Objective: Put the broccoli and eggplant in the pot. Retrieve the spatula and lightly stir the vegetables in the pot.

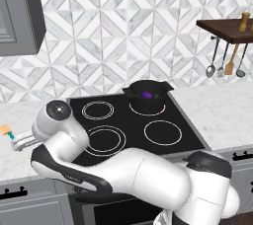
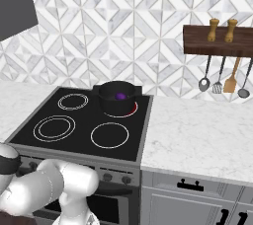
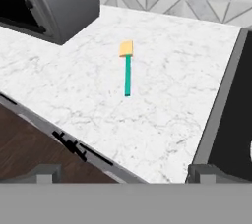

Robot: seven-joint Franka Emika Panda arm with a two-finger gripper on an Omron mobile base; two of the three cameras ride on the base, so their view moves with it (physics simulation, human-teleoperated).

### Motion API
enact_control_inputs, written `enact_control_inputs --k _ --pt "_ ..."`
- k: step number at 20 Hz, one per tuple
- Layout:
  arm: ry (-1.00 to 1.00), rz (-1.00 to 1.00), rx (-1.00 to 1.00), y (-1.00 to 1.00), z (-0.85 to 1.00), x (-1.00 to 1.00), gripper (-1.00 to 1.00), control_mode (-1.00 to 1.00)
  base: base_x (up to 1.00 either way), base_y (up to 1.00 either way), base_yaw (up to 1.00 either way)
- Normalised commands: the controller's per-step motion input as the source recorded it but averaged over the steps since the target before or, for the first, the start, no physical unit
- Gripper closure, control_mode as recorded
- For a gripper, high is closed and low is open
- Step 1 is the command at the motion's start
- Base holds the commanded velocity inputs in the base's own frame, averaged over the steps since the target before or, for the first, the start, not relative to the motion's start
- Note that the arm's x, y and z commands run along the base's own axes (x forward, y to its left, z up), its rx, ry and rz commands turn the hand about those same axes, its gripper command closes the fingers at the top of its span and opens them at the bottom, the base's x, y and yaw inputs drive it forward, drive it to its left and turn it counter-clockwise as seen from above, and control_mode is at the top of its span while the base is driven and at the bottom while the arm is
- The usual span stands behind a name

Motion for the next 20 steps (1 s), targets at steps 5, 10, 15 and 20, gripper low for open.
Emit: enact_control_inputs --k 5,10,15,20 --pt "0.09 0.0 -0.04 0.27 -0.25 0.34 -1.0 -1.0 0.0 0.0 0.0" --pt "0.07 0.0 -0.1 0.24 -0.33 0.18 -1.0 -1.0 0.0 0.0 0.0" --pt "0.0 0.0 -0.05 0.23 -0.49 0.08 -1.0 -1.0 0.0 0.0 0.0" --pt "0.0 0.0 0.0 0.15 -0.48 0.2 -1.0 -1.0 0.0 0.0 0.0"
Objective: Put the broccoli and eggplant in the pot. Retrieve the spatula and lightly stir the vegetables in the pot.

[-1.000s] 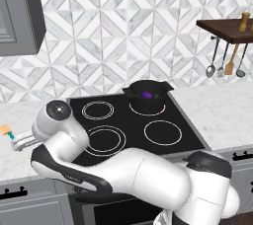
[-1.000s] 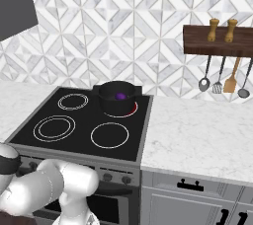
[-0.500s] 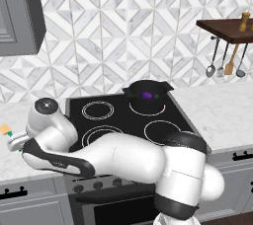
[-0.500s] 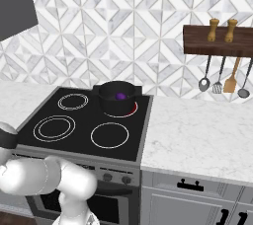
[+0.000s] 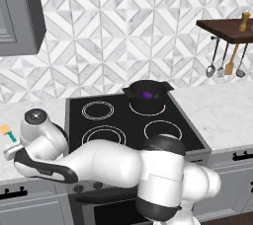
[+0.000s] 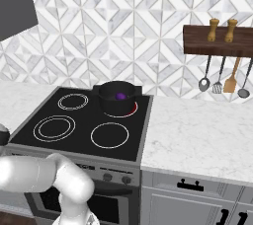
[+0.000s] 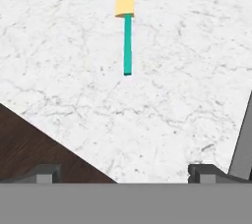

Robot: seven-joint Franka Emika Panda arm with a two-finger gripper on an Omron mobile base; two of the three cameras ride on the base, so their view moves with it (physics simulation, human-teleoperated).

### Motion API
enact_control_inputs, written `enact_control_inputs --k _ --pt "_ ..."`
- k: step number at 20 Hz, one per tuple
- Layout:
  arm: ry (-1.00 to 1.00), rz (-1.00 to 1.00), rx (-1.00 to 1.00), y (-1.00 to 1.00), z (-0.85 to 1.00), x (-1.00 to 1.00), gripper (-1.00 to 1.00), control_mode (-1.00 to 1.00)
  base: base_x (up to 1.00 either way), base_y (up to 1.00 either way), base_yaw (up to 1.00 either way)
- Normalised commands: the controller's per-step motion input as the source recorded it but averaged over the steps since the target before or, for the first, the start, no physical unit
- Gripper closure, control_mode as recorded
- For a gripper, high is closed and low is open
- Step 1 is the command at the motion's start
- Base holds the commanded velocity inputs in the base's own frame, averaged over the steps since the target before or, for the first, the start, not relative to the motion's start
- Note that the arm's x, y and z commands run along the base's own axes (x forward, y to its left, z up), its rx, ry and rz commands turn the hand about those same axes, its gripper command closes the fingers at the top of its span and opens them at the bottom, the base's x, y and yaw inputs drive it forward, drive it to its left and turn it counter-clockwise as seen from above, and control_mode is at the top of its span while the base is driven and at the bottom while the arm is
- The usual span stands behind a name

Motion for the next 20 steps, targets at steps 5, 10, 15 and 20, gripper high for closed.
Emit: enact_control_inputs --k 5,10,15,20 --pt "0.0 0.0 0.0 0.2 -0.22 0.37 -1.0 -1.0 0.0 0.0 0.0" --pt "0.0 0.0 -0.03 0.27 -0.29 0.24 -1.0 -1.0 0.0 0.0 0.0" --pt "0.0 0.0 -0.03 0.26 -0.32 0.24 -1.0 -1.0 0.0 0.0 0.0" --pt "-0.04 0.0 0.0 0.26 -0.24 0.24 -1.0 -1.0 0.0 0.0 0.0"
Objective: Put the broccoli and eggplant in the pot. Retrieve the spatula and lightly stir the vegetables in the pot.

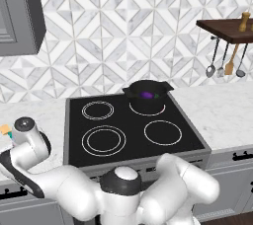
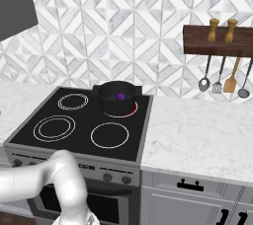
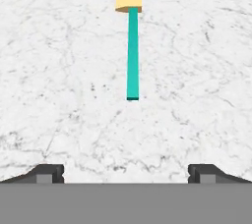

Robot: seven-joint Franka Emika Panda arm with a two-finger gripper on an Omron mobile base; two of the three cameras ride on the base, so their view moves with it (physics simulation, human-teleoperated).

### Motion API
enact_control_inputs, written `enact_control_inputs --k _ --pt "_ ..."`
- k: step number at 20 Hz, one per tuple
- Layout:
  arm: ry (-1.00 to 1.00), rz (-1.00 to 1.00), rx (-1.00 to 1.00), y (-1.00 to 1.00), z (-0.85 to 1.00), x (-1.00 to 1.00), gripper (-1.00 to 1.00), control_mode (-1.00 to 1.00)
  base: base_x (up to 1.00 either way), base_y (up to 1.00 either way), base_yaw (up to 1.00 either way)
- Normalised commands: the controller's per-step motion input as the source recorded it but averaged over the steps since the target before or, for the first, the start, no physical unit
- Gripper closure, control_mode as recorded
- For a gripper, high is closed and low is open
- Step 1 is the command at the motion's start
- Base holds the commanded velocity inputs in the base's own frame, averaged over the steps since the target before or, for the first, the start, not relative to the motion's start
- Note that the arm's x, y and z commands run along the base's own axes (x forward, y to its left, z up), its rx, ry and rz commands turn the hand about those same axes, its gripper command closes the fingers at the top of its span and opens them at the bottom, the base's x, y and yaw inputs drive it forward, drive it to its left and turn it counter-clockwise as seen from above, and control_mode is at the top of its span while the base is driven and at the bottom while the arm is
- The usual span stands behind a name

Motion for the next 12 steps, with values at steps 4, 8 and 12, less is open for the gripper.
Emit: enact_control_inputs --k 4,8,12 --pt "-0.05 0.0 0.0 0.15 -0.36 0.19 -1.0 -1.0 0.0 0.0 0.0" --pt "-0.08 0.0 0.0 0.08 -0.34 0.17 -1.0 -1.0 0.0 0.0 0.0" --pt "-0.07 0.0 0.0 0.14 -0.26 0.21 -1.0 -1.0 0.0 0.0 0.0"
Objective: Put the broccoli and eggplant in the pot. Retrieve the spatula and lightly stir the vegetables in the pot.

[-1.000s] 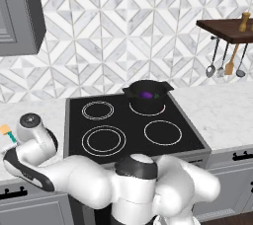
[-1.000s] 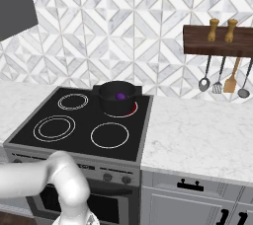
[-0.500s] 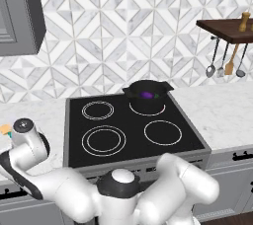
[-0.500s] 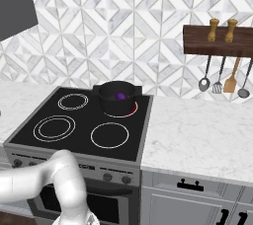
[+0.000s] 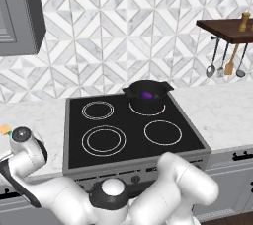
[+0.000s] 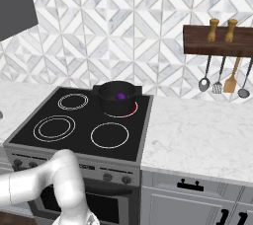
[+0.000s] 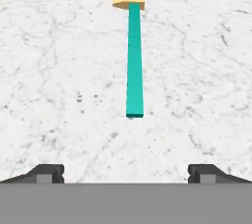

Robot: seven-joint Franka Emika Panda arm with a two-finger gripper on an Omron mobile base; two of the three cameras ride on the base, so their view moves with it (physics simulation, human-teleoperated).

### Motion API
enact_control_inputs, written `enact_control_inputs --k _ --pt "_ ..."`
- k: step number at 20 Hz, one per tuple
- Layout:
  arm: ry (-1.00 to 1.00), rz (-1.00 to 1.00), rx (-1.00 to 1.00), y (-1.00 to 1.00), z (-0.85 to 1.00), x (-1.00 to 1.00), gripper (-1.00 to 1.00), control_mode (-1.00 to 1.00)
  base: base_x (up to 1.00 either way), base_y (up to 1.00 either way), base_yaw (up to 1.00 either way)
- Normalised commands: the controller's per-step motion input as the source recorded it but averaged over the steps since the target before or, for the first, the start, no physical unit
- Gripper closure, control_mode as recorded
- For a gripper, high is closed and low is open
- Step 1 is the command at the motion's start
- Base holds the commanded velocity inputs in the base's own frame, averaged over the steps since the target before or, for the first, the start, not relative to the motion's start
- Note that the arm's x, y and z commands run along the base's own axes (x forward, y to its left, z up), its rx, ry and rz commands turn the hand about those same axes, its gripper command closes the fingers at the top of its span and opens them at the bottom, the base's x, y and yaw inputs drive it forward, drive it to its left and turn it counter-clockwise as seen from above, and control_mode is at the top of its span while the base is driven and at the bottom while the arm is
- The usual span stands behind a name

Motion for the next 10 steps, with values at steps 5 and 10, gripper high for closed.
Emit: enact_control_inputs --k 5,10 --pt "-0.01 0.0 0.0 0.26 -0.1 0.35 -1.0 -1.0 0.0 0.0 0.0" --pt "0.0 0.0 0.0 0.26 -0.01 0.4 -1.0 -1.0 0.0 0.0 0.0"
